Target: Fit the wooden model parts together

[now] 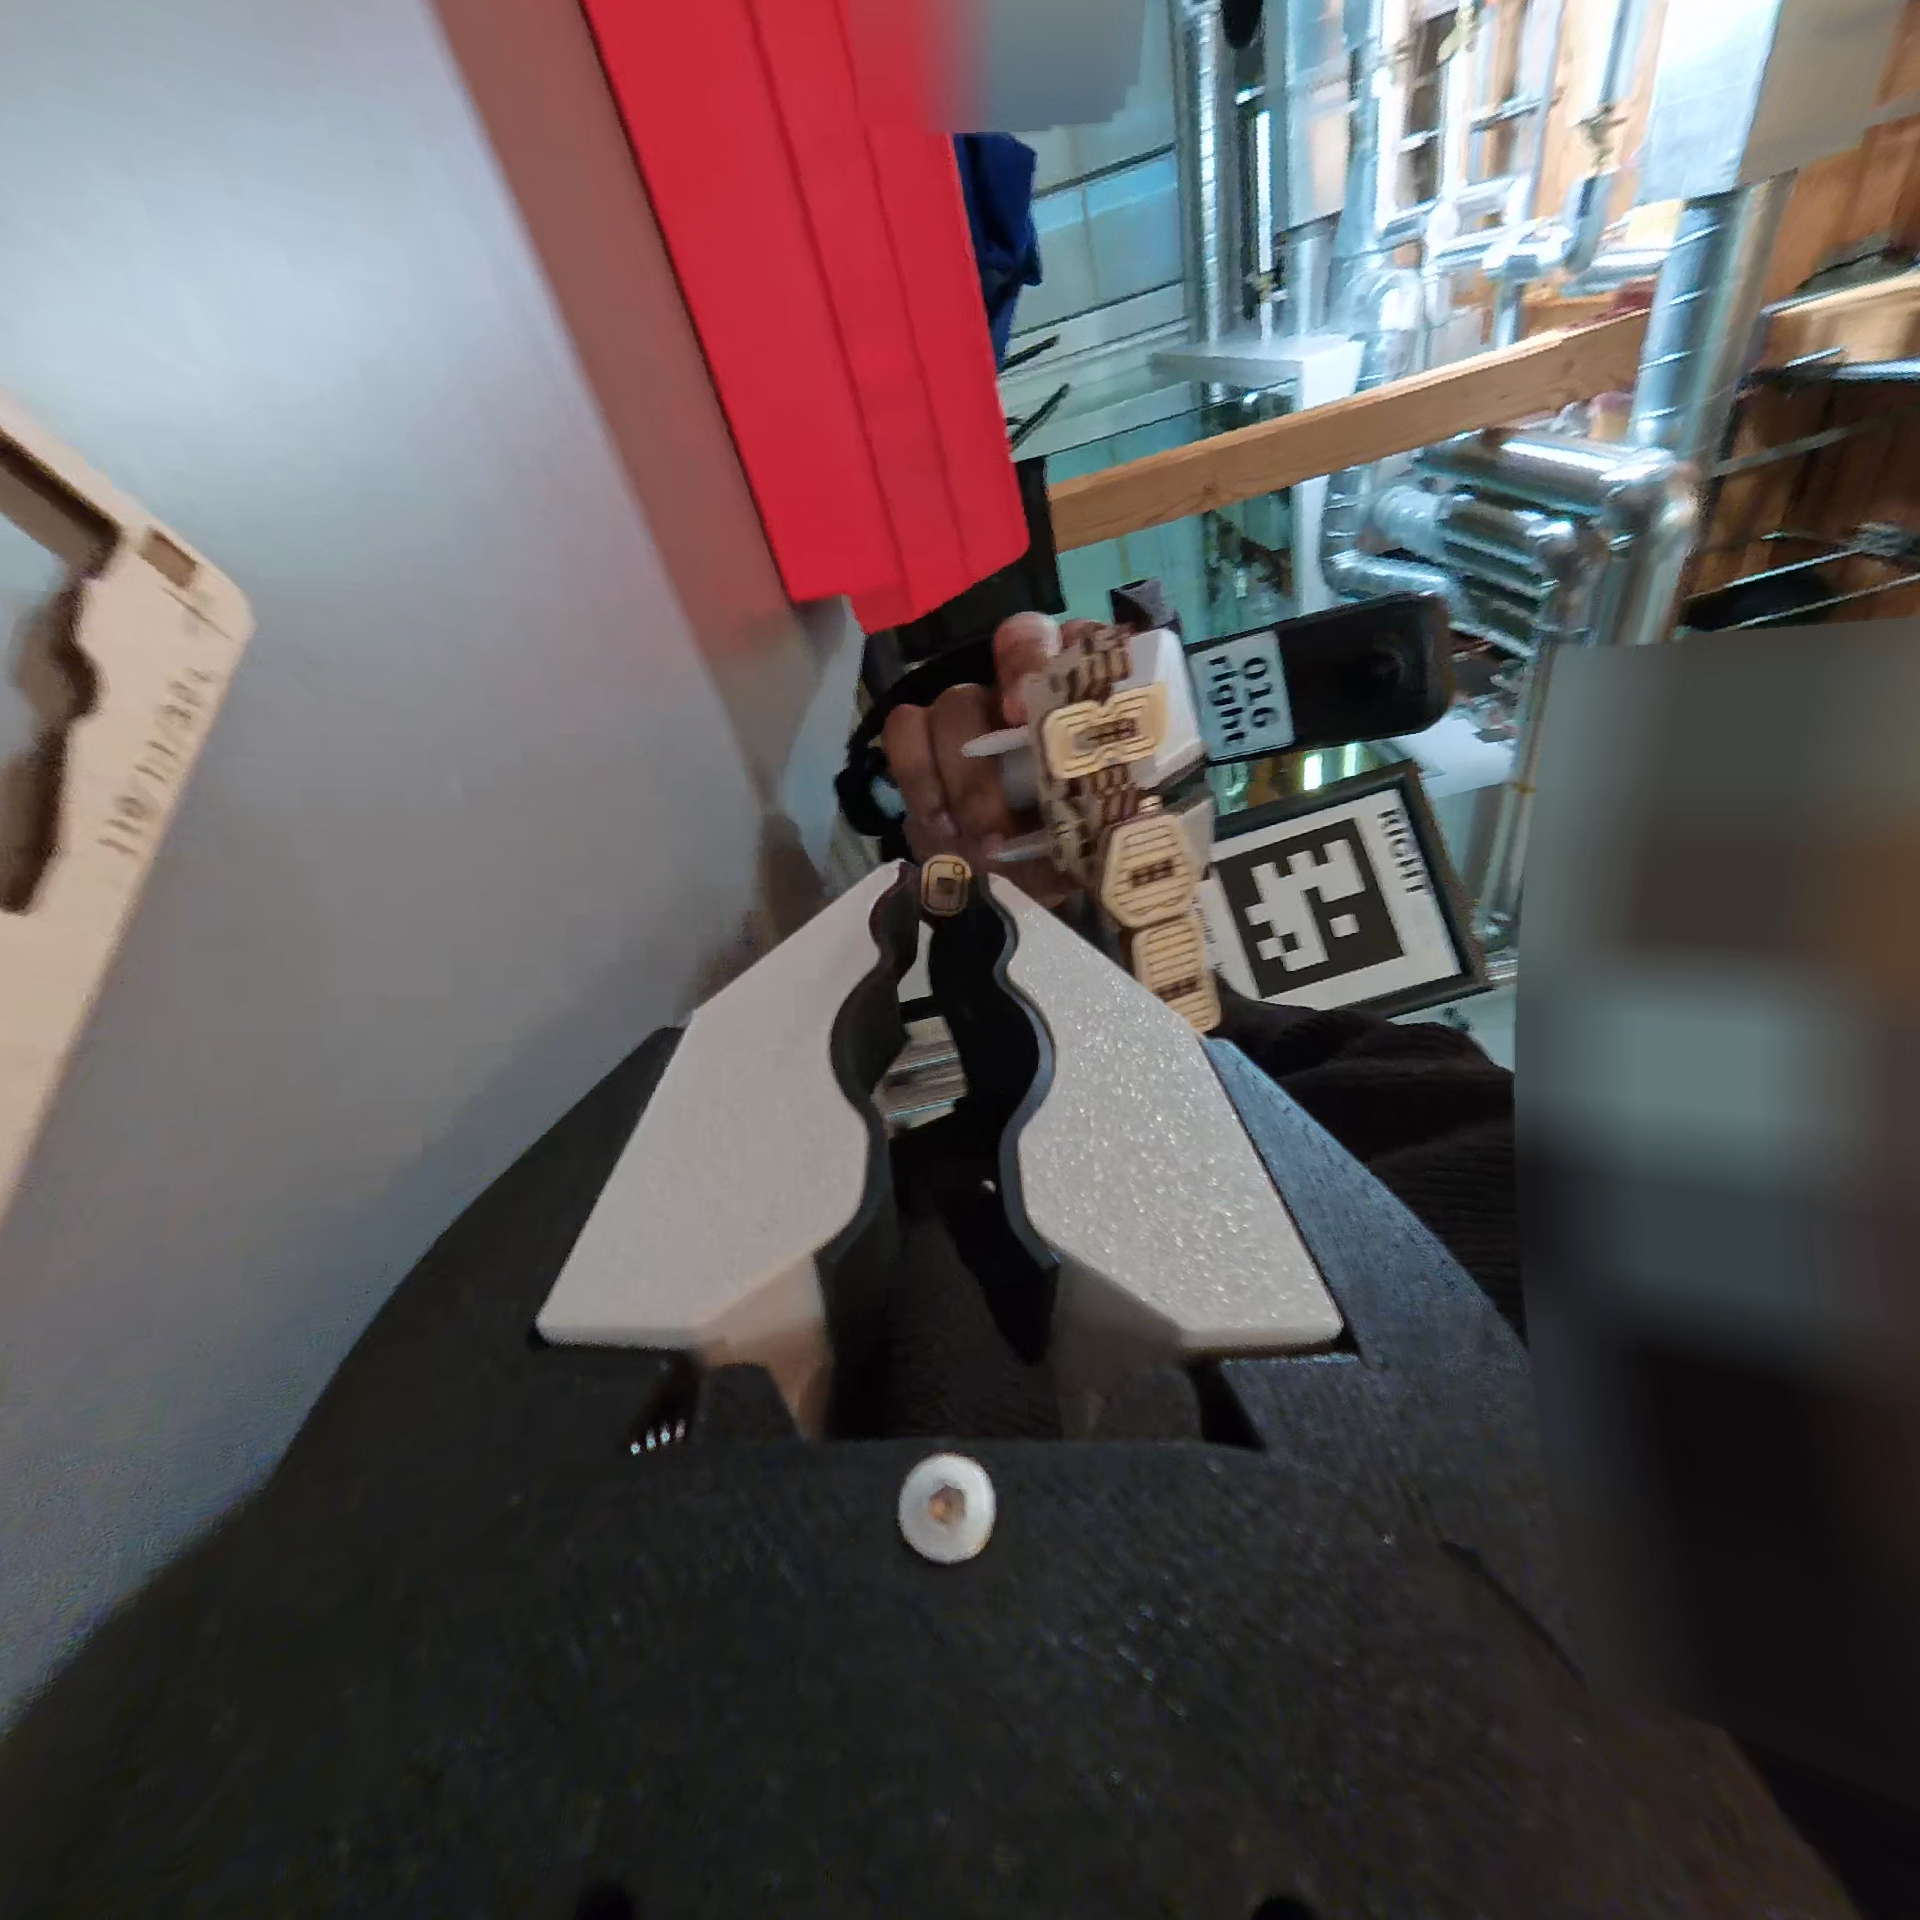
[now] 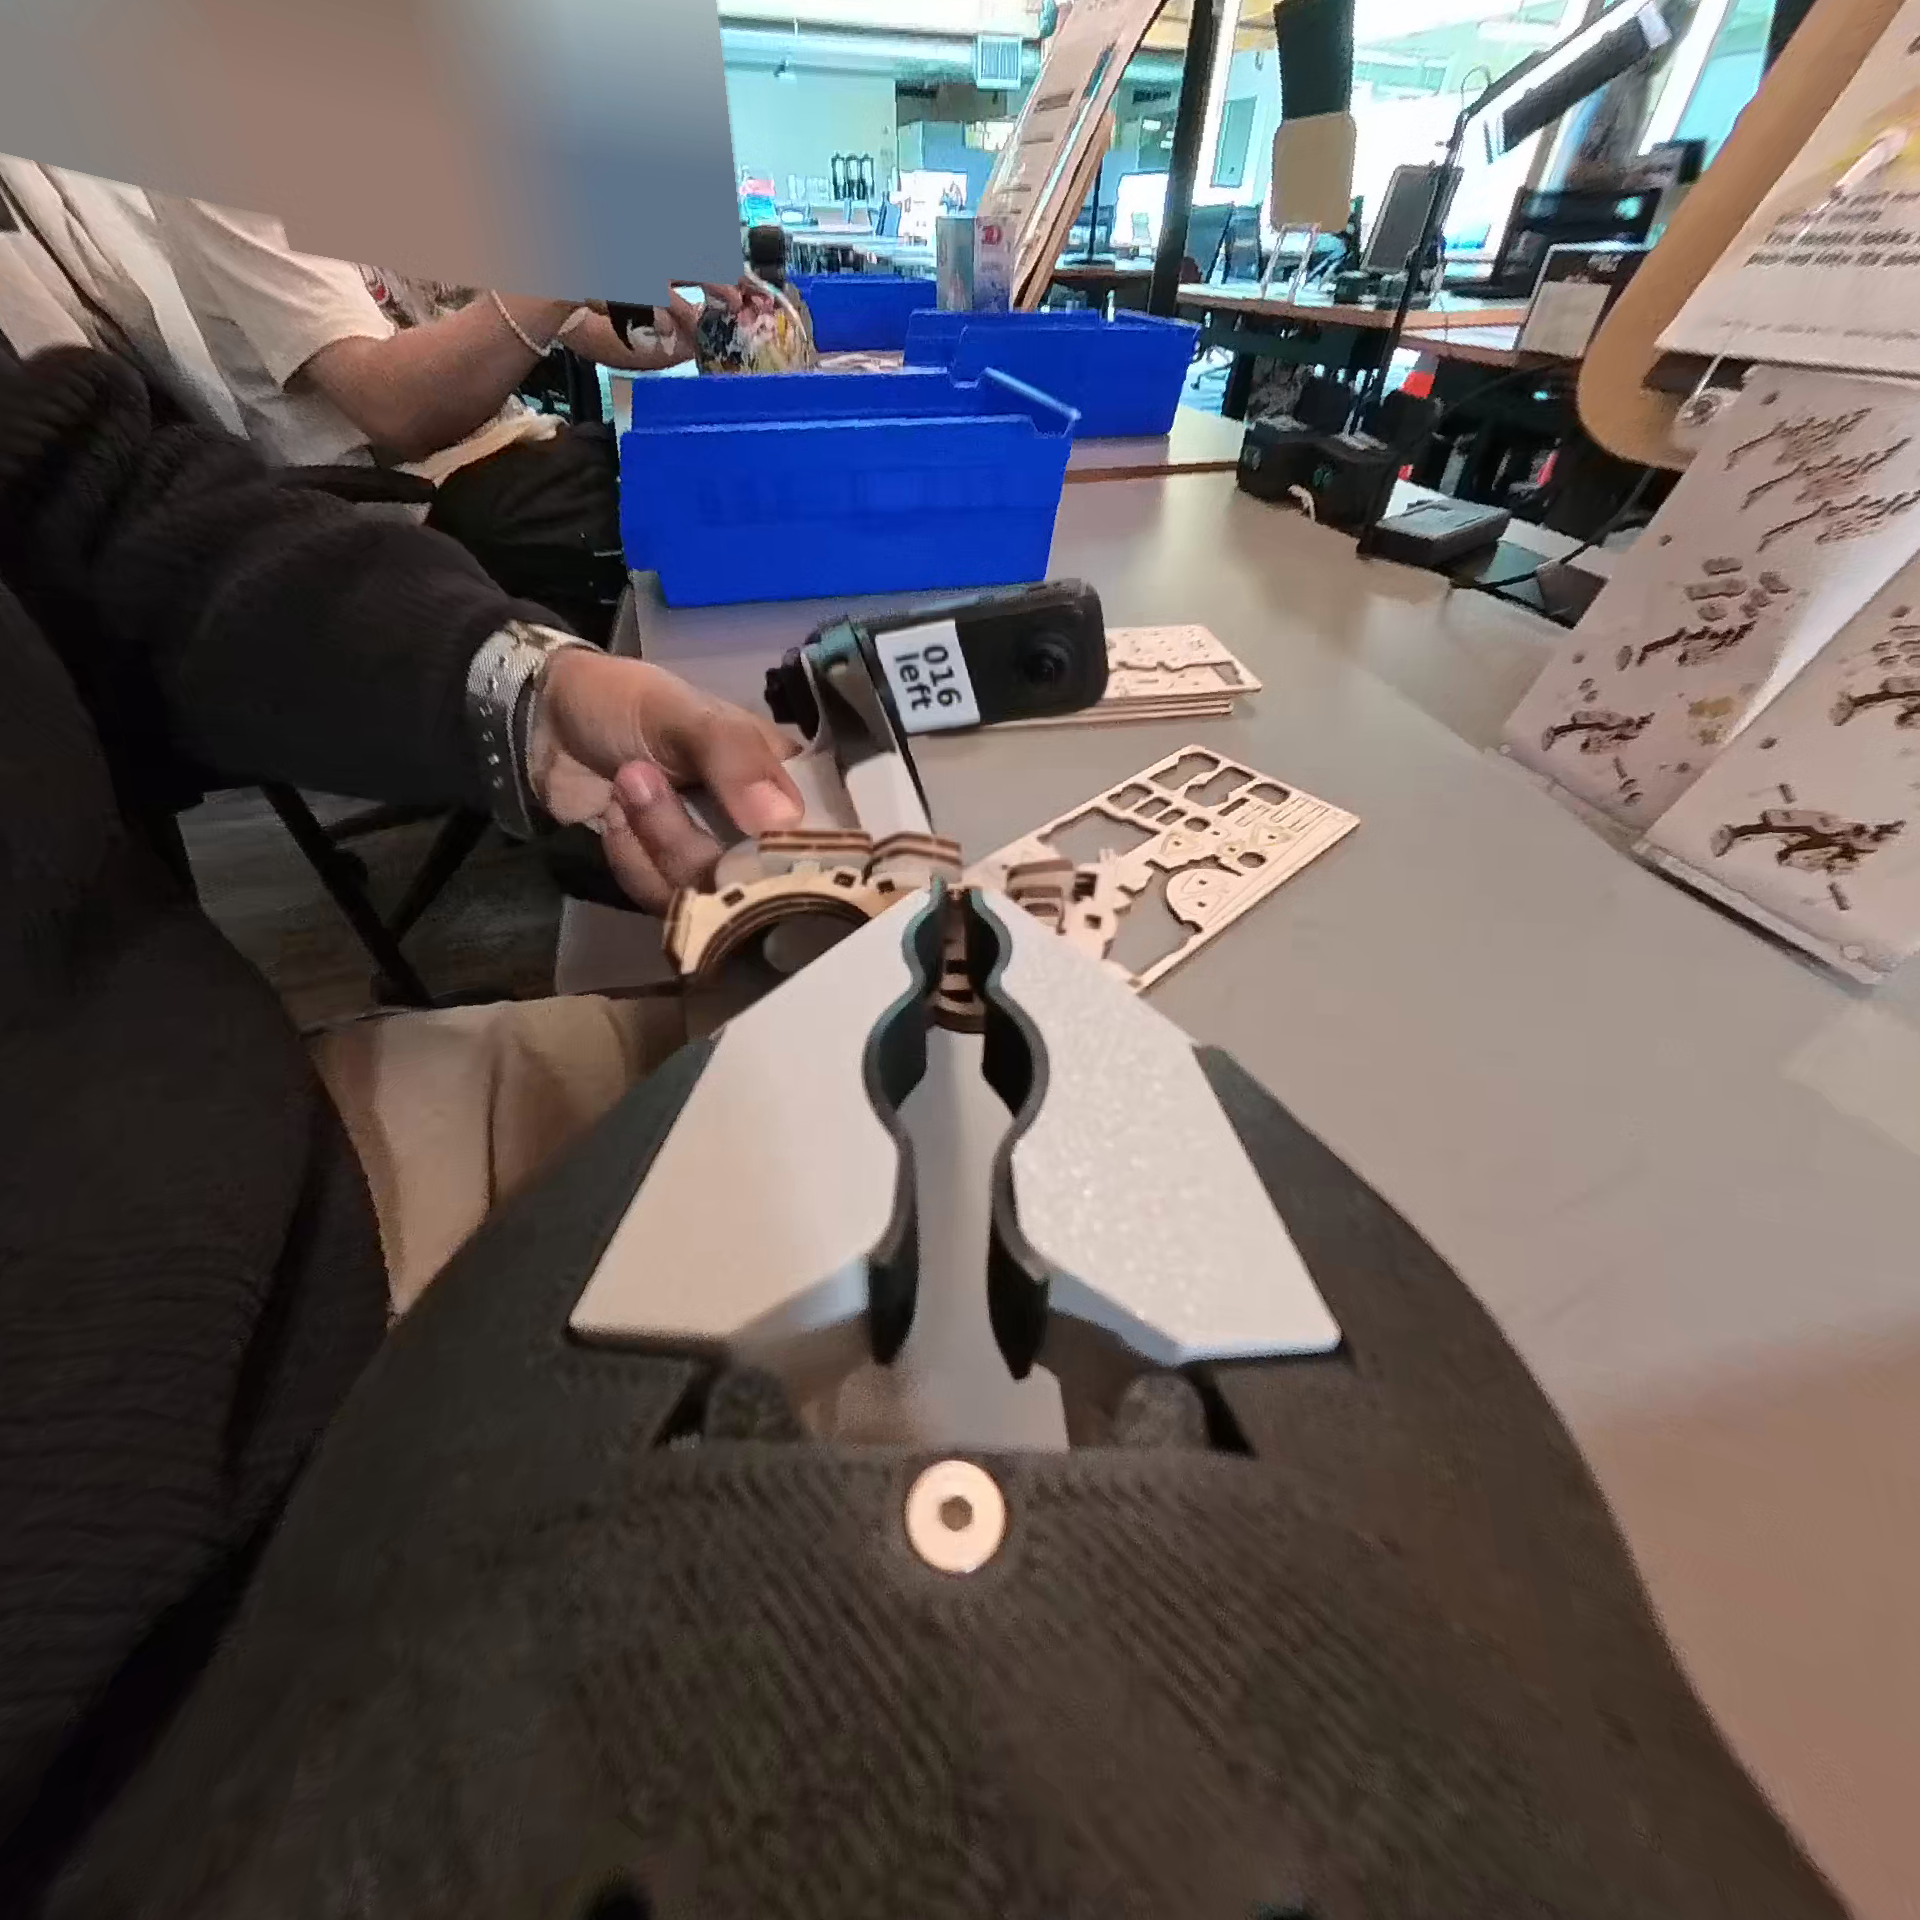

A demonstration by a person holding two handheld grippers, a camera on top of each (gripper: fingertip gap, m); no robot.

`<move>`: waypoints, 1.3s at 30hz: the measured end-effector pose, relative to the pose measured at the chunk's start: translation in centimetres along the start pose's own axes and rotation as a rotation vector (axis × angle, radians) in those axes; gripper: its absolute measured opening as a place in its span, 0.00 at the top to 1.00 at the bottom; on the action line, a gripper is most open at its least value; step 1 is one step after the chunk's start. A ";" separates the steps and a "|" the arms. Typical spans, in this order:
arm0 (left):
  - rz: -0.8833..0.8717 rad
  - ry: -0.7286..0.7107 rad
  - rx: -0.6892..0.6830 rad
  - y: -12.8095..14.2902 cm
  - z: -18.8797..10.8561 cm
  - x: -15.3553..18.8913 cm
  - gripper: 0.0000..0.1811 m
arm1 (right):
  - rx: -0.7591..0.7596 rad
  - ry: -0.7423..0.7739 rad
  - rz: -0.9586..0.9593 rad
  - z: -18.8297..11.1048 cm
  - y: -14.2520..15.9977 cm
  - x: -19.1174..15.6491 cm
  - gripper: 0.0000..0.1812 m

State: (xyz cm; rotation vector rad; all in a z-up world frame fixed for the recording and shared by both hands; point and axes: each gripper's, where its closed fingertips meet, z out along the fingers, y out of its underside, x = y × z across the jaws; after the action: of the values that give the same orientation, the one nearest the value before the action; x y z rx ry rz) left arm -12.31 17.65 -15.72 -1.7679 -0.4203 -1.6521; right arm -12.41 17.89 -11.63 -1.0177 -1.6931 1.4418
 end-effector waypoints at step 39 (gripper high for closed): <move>0.054 -0.099 0.000 -0.7 -1.0 -1.3 0.95 | -0.065 -0.003 -0.015 -0.4 1.5 0.1 0.99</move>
State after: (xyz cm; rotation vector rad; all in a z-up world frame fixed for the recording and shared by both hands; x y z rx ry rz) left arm -13.66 17.74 -16.83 -1.8505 -0.4131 -1.5320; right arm -11.87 18.28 -13.01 -1.0361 -1.7567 1.3872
